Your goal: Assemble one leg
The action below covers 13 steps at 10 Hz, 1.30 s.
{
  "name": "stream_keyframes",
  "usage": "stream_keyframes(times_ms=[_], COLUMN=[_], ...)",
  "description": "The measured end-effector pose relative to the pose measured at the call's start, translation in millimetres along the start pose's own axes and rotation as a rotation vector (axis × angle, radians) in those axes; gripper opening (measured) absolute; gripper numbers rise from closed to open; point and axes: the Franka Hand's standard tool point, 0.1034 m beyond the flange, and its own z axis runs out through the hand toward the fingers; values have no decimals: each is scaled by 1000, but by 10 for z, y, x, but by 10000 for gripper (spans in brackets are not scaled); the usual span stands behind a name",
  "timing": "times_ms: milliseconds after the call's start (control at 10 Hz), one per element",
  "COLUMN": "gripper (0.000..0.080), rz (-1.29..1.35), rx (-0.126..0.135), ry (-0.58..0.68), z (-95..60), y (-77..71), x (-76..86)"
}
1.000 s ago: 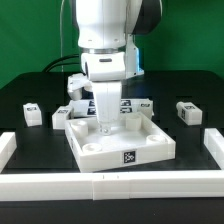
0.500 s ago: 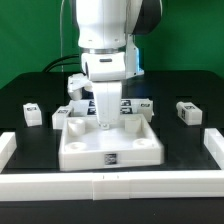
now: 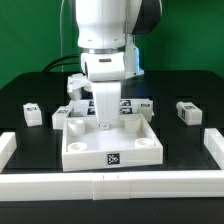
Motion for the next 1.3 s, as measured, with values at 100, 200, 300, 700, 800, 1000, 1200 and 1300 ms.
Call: stream_keyframes(times_ms=[100, 200, 300, 700, 800, 1000, 1200, 1300], gripper=[48, 48, 48, 48, 48, 48, 48, 48], rz=[16, 71, 79, 84, 76, 89, 74, 99], rx=[0, -5, -9, -24, -38, -32, -32, -31], ry=[0, 3, 6, 18, 25, 25, 26, 27], z=[-1, -10, -9, -15, -25, -30, -32, -32], y=[8, 70, 137, 360, 507, 610, 626, 627], x=[19, 136, 270, 540, 632, 785, 865, 913])
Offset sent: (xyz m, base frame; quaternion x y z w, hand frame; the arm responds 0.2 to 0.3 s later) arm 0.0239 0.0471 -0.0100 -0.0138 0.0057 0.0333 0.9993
